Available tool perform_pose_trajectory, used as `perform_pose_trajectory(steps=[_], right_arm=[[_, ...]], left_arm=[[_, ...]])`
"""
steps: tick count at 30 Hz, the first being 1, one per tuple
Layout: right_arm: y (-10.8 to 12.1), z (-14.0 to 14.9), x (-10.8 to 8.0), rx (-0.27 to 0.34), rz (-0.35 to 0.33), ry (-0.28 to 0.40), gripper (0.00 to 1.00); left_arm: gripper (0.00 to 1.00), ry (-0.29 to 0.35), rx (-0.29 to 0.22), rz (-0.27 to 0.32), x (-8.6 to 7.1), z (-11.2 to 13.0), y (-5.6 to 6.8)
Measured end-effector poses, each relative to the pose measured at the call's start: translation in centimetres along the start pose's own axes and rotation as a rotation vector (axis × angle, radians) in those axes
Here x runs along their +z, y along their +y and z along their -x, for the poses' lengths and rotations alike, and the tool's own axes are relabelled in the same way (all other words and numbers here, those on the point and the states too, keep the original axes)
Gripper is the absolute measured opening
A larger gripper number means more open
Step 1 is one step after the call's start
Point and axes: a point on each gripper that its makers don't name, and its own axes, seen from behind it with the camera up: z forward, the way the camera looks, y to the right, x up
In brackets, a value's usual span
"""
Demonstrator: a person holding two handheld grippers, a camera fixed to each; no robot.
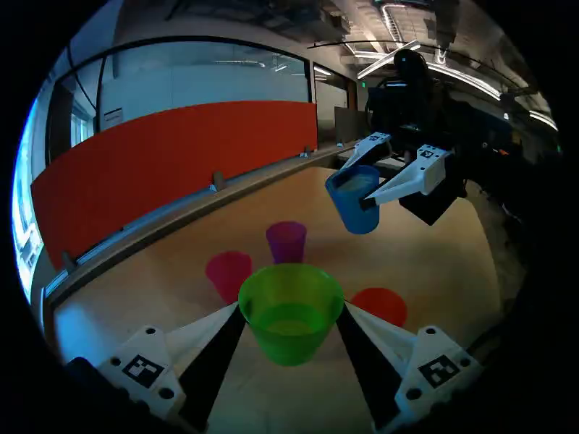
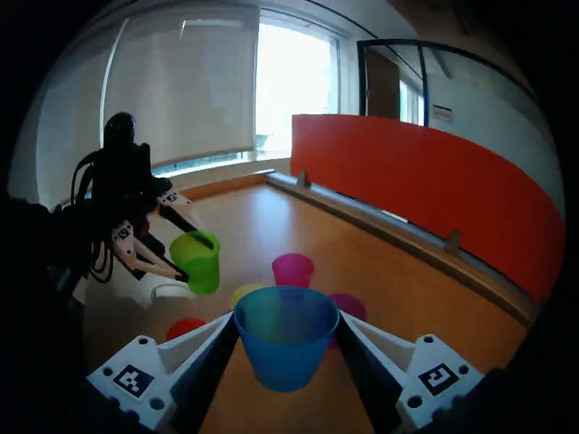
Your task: Pour water
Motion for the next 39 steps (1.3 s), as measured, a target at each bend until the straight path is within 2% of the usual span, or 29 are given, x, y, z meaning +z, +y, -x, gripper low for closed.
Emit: perform_pose_trajectory(steps=[7,14,23,32,39], right_arm=[[0.2,2.9,1.2,-0.023,-0.021,-0.091,0.91],[0.3,5.1,2.0,-0.027,-0.033,-0.15,0.91],[0.4,6.1,2.6,-0.02,-0.041,-0.174,0.91],[0.3,6.8,3.7,-0.023,-0.048,-0.192,0.91],[0.2,7.1,4.4,-0.024,-0.051,-0.197,0.91]], left_arm=[[0.86,-0.086,0.001,0.0,1.0,2.6,-0.7],[0.86,-0.132,-0.013,-0.004,1.8,4.3,-1.3],[0.86,-0.177,-0.044,-0.01,3.0,6.4,-2.4],[0.86,-0.205,-0.039,0.002,3.7,7.5,-2.3],[0.86,-0.203,-0.056,0.009,3.4,7.8,-2.4]])
